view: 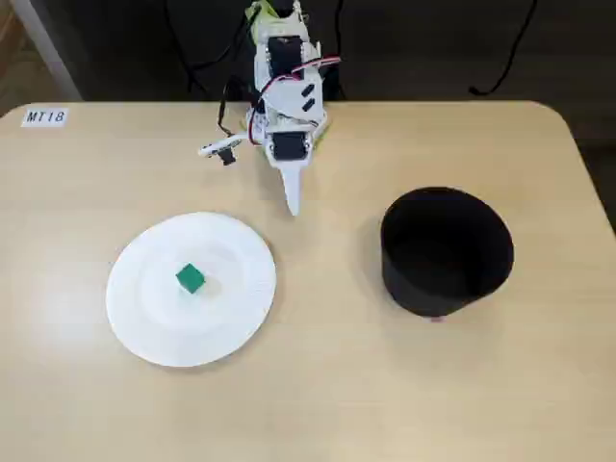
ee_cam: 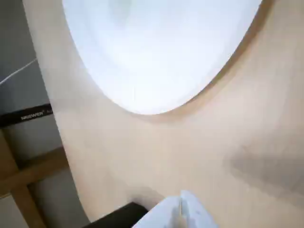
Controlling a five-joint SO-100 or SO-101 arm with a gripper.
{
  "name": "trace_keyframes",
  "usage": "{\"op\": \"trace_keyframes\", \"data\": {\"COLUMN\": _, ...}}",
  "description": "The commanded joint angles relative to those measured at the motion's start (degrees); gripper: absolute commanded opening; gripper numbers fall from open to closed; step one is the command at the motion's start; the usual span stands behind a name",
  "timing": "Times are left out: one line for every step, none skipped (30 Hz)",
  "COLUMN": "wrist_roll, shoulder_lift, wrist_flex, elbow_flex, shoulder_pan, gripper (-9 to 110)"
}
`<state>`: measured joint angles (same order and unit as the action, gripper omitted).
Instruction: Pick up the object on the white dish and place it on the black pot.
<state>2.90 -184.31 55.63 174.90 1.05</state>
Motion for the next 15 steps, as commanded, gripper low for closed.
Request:
{"op": "trace_keyframes", "data": {"wrist_roll": -0.5, "shoulder_lift": -6.5, "wrist_flex": -0.7, "elbow_flex": -0.4, "shoulder_pan": 0.4, "gripper": 0}}
{"op": "trace_keyframes", "data": {"wrist_roll": -0.7, "shoulder_lift": -6.5, "wrist_flex": -0.7, "elbow_flex": -0.4, "shoulder_pan": 0.5, "gripper": 0}}
{"op": "trace_keyframes", "data": {"wrist_roll": -1.0, "shoulder_lift": -6.5, "wrist_flex": -0.6, "elbow_flex": -0.4, "shoulder_pan": 0.8, "gripper": 0}}
{"op": "trace_keyframes", "data": {"wrist_roll": -1.2, "shoulder_lift": -6.5, "wrist_flex": -0.6, "elbow_flex": -0.4, "shoulder_pan": 1.0, "gripper": 0}}
{"op": "trace_keyframes", "data": {"wrist_roll": -1.2, "shoulder_lift": -6.5, "wrist_flex": -0.7, "elbow_flex": -0.4, "shoulder_pan": 1.1, "gripper": 0}}
{"op": "trace_keyframes", "data": {"wrist_roll": -1.3, "shoulder_lift": -6.5, "wrist_flex": -0.7, "elbow_flex": -0.4, "shoulder_pan": 1.1, "gripper": 0}}
{"op": "trace_keyframes", "data": {"wrist_roll": -1.3, "shoulder_lift": -6.5, "wrist_flex": -0.7, "elbow_flex": -0.4, "shoulder_pan": 1.1, "gripper": 0}}
{"op": "trace_keyframes", "data": {"wrist_roll": -1.3, "shoulder_lift": -6.5, "wrist_flex": -0.7, "elbow_flex": -0.4, "shoulder_pan": 1.1, "gripper": 0}}
{"op": "trace_keyframes", "data": {"wrist_roll": -1.4, "shoulder_lift": -6.5, "wrist_flex": -0.7, "elbow_flex": -0.4, "shoulder_pan": 1.1, "gripper": 0}}
{"op": "trace_keyframes", "data": {"wrist_roll": -1.4, "shoulder_lift": -6.5, "wrist_flex": -0.7, "elbow_flex": -0.4, "shoulder_pan": 1.1, "gripper": 0}}
{"op": "trace_keyframes", "data": {"wrist_roll": -1.5, "shoulder_lift": -6.5, "wrist_flex": -0.7, "elbow_flex": -0.4, "shoulder_pan": 1.2, "gripper": 0}}
{"op": "trace_keyframes", "data": {"wrist_roll": -1.5, "shoulder_lift": -6.5, "wrist_flex": -0.7, "elbow_flex": -0.4, "shoulder_pan": 1.2, "gripper": 0}}
{"op": "trace_keyframes", "data": {"wrist_roll": -1.5, "shoulder_lift": -6.5, "wrist_flex": -0.8, "elbow_flex": -0.4, "shoulder_pan": 1.3, "gripper": 0}}
{"op": "trace_keyframes", "data": {"wrist_roll": -1.6, "shoulder_lift": -6.5, "wrist_flex": -0.8, "elbow_flex": -0.4, "shoulder_pan": 1.3, "gripper": 0}}
{"op": "trace_keyframes", "data": {"wrist_roll": -1.6, "shoulder_lift": -6.5, "wrist_flex": -0.8, "elbow_flex": -0.4, "shoulder_pan": 1.3, "gripper": 0}}
